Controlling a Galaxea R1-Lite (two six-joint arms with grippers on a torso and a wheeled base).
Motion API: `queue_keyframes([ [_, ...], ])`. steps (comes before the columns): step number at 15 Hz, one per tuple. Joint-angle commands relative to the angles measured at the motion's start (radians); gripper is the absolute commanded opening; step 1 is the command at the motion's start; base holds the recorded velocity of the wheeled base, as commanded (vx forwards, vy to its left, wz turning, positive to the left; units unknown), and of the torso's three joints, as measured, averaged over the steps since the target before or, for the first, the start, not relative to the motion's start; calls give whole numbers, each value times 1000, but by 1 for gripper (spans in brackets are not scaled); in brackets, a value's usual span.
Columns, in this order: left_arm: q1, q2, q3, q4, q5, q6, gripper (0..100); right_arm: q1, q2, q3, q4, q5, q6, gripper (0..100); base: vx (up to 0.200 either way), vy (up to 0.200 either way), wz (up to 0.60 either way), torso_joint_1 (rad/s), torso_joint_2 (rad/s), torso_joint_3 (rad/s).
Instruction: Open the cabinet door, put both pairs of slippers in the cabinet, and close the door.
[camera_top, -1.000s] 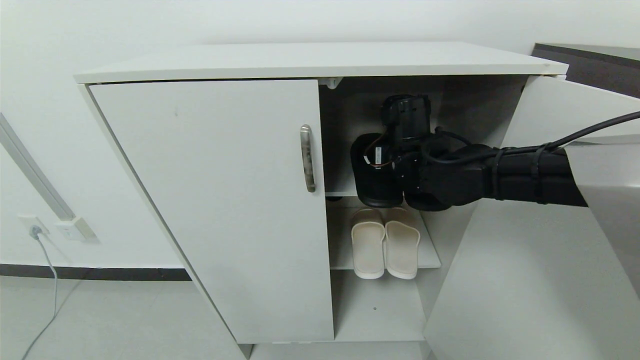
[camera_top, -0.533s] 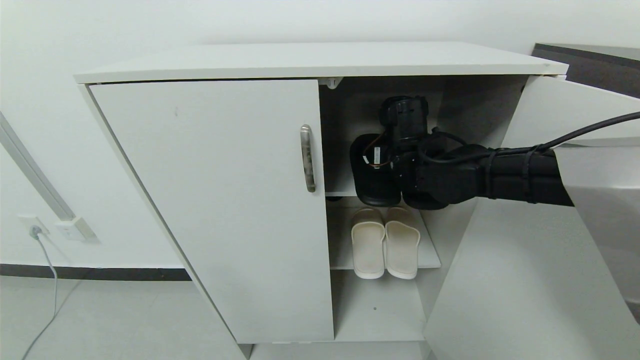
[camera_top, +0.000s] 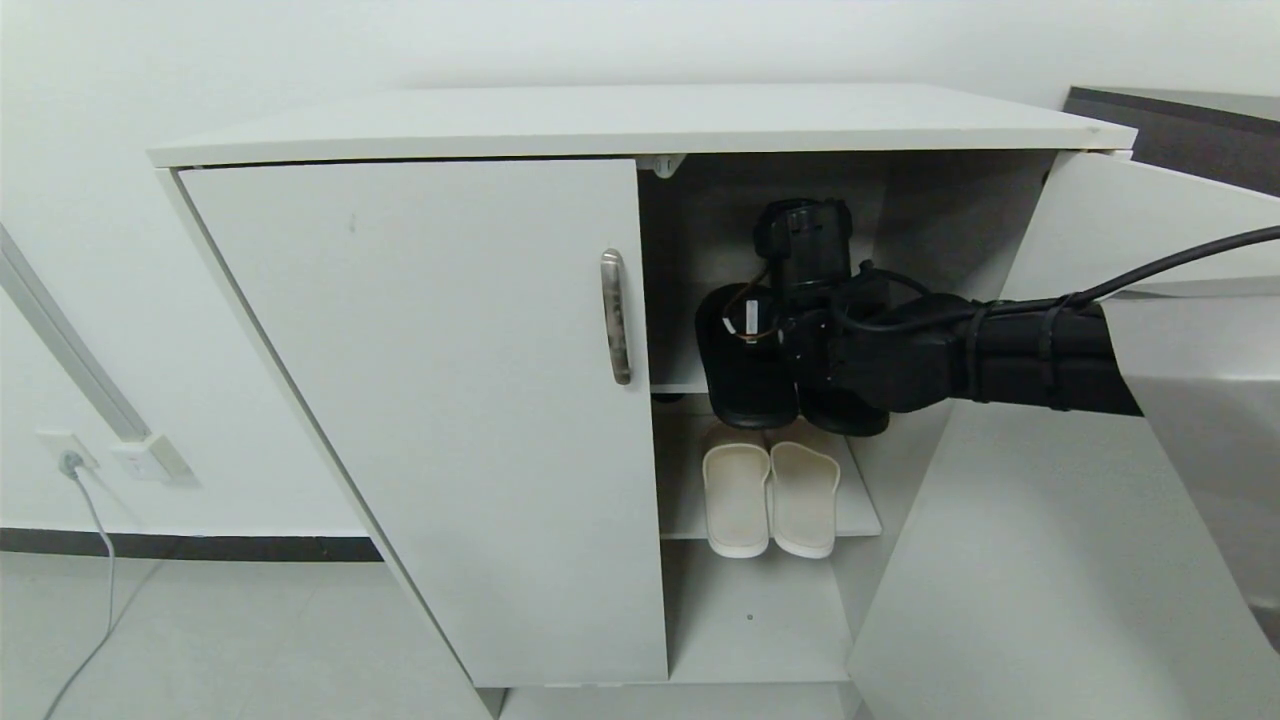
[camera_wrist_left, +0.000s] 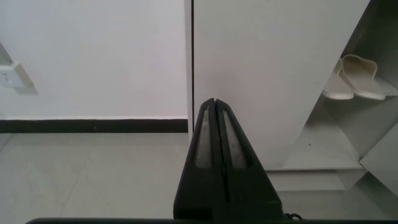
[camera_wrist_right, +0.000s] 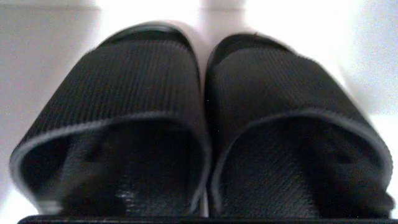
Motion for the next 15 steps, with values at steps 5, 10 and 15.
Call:
queue_keyframes([
  [5, 0, -1, 0, 0, 0, -1, 0, 39, -106, 121, -3, -3, 17, 100, 0, 0, 0, 0, 0, 0],
  [10, 0, 1, 0, 0, -1, -1, 0, 88, -223, 261, -11, -3, 55, 100, 0, 0, 0, 0, 0, 0],
  [15, 0, -1, 0, 0, -1, -1, 0, 174, -360, 483, -82, -6, 57, 100, 0, 0, 0, 0, 0, 0],
])
